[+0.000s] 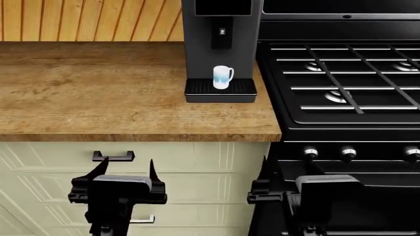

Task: Press the button on the coffee machine to serve coffee.

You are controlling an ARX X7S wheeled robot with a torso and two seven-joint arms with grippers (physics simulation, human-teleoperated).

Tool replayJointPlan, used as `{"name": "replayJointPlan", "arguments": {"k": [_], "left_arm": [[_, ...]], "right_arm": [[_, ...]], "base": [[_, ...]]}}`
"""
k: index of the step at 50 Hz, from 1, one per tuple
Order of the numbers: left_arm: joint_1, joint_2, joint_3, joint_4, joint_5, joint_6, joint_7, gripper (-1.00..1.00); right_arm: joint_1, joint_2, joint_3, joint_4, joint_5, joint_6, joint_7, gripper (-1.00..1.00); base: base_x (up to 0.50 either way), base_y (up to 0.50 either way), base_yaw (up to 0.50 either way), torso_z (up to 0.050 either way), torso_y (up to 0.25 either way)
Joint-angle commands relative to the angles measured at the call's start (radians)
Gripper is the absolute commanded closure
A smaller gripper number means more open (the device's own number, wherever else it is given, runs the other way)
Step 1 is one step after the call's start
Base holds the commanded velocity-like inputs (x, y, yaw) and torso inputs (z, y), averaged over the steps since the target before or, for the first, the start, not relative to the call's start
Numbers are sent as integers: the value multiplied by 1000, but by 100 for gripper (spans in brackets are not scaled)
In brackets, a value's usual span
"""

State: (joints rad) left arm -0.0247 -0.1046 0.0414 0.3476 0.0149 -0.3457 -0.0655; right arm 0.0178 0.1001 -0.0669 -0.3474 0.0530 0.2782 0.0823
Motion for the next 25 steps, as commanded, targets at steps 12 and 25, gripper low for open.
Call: {"name": "replayJointPlan", "arguments": {"k": [12, 25], "left_arm": [[-290, -63, -36, 456, -60, -742, 79, -100], [-444, -70, -140, 506, -92, -940, 98, -100]], "right_arm": [[338, 105, 96, -665, 84, 917, -3, -100], [451, 218, 316, -699, 546, 1080, 237, -100]], "base": [[0, 0, 0, 0, 0], [0, 0, 0, 0, 0]]}}
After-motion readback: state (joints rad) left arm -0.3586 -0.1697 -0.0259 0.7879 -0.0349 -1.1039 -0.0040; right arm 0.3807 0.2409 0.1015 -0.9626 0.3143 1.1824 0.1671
